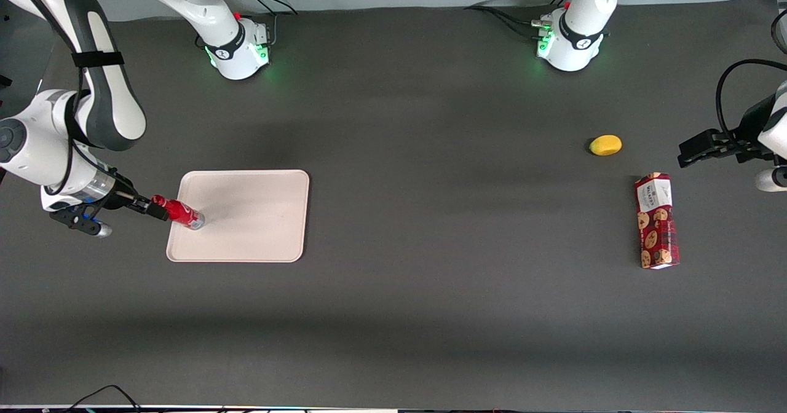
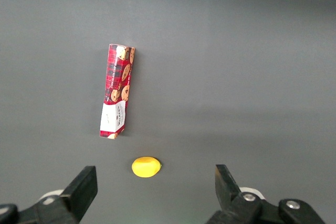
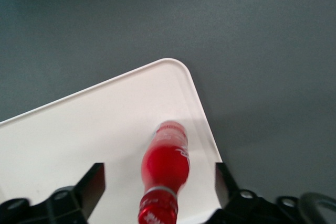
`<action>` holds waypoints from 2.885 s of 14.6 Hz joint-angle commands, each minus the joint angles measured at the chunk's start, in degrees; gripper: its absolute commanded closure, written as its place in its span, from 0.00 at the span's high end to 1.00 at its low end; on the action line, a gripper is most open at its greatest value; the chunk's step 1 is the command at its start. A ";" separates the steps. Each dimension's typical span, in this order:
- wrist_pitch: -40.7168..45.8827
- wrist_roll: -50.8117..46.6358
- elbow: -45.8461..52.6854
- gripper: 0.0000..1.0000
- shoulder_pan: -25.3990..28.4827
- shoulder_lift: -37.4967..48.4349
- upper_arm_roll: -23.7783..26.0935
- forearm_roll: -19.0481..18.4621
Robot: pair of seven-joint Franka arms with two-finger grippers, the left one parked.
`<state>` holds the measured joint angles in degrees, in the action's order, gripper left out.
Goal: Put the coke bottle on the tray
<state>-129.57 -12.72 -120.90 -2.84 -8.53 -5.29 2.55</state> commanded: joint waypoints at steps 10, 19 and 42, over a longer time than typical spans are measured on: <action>32.71 -4.06 14.39 1.00 2.58 20.19 0.98 -0.62; 33.77 3.67 20.69 1.00 5.22 15.24 1.15 2.47; 34.91 0.60 26.42 1.00 4.34 8.80 2.56 -1.14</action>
